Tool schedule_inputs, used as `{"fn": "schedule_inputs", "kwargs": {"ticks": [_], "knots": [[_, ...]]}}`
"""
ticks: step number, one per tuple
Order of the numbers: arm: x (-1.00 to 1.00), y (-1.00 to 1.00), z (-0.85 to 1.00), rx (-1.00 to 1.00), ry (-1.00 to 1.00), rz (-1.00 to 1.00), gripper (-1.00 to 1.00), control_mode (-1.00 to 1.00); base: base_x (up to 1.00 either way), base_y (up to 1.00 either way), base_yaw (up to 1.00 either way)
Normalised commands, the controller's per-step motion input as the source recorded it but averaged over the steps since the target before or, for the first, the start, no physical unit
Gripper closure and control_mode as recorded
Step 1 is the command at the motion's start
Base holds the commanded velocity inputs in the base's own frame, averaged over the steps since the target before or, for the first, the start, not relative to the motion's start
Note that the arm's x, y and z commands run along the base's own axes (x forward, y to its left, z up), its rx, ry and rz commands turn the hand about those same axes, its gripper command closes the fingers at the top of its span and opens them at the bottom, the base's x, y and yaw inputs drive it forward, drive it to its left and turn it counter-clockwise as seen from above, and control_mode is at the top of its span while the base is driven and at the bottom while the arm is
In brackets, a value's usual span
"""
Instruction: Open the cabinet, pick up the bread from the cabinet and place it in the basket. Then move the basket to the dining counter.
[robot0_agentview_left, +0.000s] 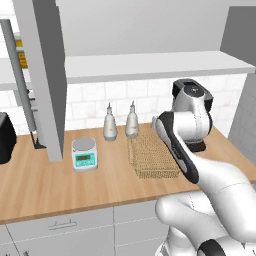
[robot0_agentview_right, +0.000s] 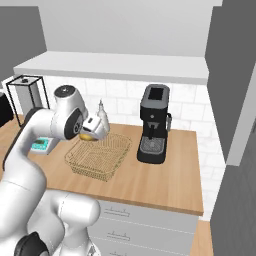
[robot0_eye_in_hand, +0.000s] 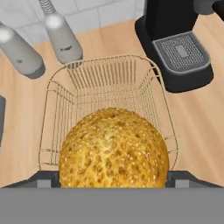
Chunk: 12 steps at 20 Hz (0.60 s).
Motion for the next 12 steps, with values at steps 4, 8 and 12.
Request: {"fn": "schedule_inputs", "kwargs": {"ticks": [4, 8, 12], "knots": [[0.63, -0.05, -0.74, 0.0, -0.01, 0.08, 1.0, -1.0, 0.0, 0.0, 0.0], [0.63, -0.02, -0.53, 0.02, 0.0, 0.06, 1.0, -1.0, 0.0, 0.0, 0.0], [0.68, 0.0, -0.61, 0.0, 0.0, 0.02, 1.0, -1.0, 0.0, 0.0, 0.0]]}}
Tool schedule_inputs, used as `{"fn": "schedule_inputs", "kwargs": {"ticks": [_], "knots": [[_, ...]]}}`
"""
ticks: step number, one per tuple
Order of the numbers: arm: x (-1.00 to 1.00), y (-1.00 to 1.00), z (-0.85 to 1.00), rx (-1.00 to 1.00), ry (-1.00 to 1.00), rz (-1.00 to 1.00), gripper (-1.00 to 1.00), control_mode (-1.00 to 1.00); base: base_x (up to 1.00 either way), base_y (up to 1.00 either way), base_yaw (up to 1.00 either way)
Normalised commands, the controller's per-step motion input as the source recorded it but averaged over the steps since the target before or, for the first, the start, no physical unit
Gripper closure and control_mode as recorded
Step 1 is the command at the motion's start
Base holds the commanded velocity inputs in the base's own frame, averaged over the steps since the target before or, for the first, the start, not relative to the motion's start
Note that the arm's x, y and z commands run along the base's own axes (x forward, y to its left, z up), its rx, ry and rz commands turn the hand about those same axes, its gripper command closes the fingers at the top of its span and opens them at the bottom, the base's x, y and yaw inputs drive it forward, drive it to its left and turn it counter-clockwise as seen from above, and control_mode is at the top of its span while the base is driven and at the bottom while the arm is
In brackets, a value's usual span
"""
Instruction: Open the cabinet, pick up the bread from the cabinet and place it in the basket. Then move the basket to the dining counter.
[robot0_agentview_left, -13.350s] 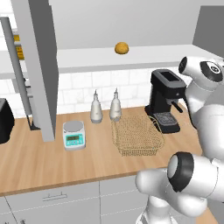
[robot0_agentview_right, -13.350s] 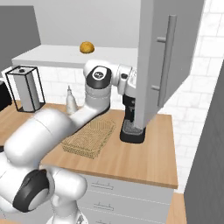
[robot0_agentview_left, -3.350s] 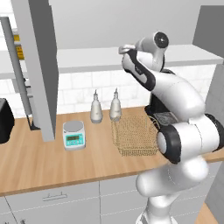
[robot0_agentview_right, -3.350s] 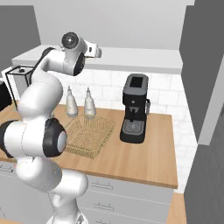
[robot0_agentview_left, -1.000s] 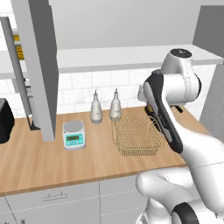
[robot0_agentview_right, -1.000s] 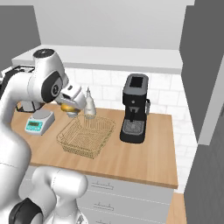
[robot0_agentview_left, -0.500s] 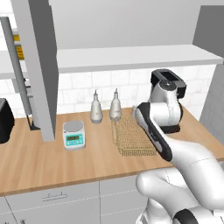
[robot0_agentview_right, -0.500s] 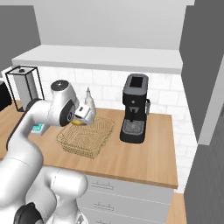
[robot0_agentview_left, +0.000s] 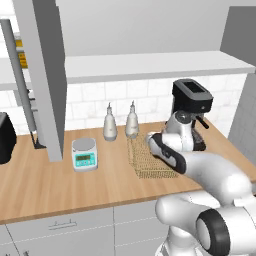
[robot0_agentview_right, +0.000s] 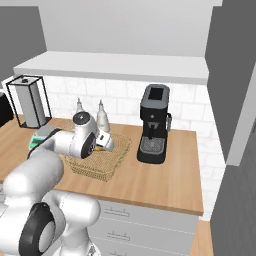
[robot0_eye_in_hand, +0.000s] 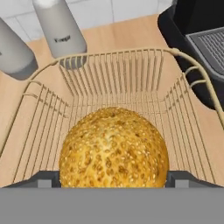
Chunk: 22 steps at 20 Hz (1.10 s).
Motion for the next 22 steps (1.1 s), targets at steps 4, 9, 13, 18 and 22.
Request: {"fn": "schedule_inputs", "kwargs": {"ticks": [4, 9, 13, 18, 22], "knots": [[0.5, 0.0, -0.58, 0.0, 0.0, 0.03, 1.0, -1.0, 0.0, 0.0, 0.0], [0.41, 0.0, -0.45, 0.0, 0.02, 0.02, 1.0, -1.0, 0.0, 0.0, 0.0], [0.33, 0.0, -0.27, 0.0, 0.04, 0.0, 1.0, -1.0, 0.0, 0.0, 0.0], [0.26, 0.0, -0.25, 0.0, 0.01, 0.0, 1.0, -1.0, 0.0, 0.0, 0.0], [0.2, 0.0, -0.28, 0.0, 0.01, 0.0, -1.0, -1.0, 0.0, 0.0, 0.0]]}}
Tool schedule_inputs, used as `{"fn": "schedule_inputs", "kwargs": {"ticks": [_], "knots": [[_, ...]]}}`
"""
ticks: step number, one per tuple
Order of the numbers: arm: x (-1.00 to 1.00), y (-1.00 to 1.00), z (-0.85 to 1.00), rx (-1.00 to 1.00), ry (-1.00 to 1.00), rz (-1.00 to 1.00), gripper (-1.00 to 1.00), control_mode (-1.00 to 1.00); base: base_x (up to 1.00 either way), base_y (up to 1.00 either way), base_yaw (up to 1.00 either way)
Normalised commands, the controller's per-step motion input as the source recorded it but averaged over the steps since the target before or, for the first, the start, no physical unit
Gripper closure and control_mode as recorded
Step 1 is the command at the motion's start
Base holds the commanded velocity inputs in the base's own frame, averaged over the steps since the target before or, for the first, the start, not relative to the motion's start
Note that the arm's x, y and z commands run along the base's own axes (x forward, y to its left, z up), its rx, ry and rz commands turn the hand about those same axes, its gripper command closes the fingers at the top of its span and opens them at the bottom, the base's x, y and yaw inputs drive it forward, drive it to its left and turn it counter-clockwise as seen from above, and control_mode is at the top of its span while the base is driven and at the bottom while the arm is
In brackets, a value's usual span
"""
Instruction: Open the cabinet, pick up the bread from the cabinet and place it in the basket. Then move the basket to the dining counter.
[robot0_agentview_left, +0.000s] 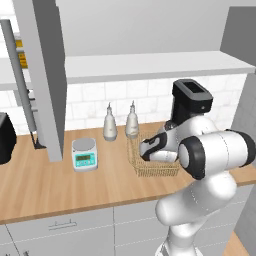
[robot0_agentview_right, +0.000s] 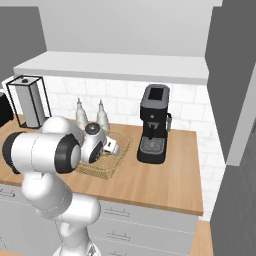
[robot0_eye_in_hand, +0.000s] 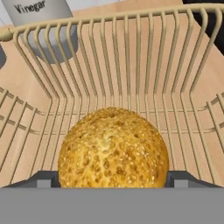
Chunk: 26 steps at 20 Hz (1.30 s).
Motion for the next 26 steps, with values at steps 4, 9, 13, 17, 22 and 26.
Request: {"fn": "schedule_inputs", "kwargs": {"ticks": [4, 9, 13, 17, 22, 26], "knots": [[0.06, 0.0, -0.09, 0.0, 0.0, 0.0, -1.0, -1.0, 0.0, 0.0, 0.0], [0.0, 0.0, 0.0, 0.0, 0.0, 0.0, -1.0, -1.0, 0.0, 0.0, 0.0], [0.0, 0.0, 0.0, 0.0, 0.0, 0.0, -1.0, -1.0, 0.0, 0.0, 0.0], [-0.03, 0.0, 0.15, 0.0, 0.0, 0.0, -1.0, -1.0, 0.0, 0.0, 0.0], [-0.1, 0.0, 0.3, 0.0, 0.0, 0.0, -1.0, -1.0, 0.0, 0.0, 0.0], [-0.13, 0.0, 0.33, 0.0, 0.0, 0.0, -1.0, -1.0, 0.0, 0.0, 0.0]]}}
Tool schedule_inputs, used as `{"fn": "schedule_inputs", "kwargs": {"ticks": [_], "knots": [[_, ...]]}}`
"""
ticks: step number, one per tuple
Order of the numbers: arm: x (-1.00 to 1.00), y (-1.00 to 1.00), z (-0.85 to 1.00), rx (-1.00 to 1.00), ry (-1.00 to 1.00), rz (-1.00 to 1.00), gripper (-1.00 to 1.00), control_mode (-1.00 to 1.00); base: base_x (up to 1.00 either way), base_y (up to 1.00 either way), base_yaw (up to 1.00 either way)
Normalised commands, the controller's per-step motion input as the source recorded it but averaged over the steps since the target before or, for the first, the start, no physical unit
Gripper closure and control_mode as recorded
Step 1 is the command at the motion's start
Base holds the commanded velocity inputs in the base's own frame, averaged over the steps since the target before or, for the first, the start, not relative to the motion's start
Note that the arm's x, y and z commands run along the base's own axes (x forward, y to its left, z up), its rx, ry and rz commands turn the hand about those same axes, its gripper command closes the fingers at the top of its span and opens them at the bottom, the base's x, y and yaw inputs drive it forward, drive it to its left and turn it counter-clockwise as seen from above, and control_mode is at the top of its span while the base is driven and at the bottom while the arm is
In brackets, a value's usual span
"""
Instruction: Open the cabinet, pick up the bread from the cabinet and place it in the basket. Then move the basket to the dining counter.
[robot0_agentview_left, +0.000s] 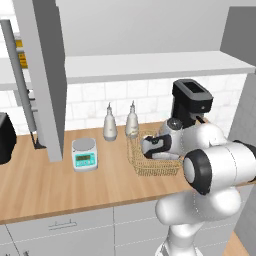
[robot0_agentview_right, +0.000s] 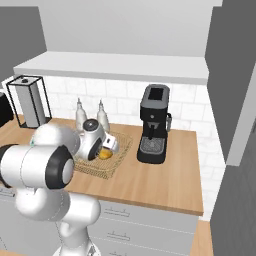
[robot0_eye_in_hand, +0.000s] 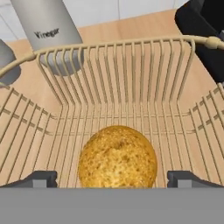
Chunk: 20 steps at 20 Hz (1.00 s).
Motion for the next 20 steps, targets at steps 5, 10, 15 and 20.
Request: {"fn": "schedule_inputs", "kwargs": {"ticks": [5, 10, 15, 20], "knots": [[-0.15, -0.1, 0.46, 0.03, 0.0, -0.05, -1.0, -1.0, 0.0, 0.0, 0.0], [-0.24, -0.39, 0.5, 0.07, 0.0, -0.08, -1.0, -1.0, 0.0, 0.0, 0.0], [-0.33, -0.67, 0.36, 0.15, 0.01, -0.06, -1.0, -1.0, 0.0, 0.0, 0.0], [-0.17, -0.69, 0.17, 0.21, 0.06, -0.03, -1.0, -1.0, 0.0, 0.0, 0.0]]}}
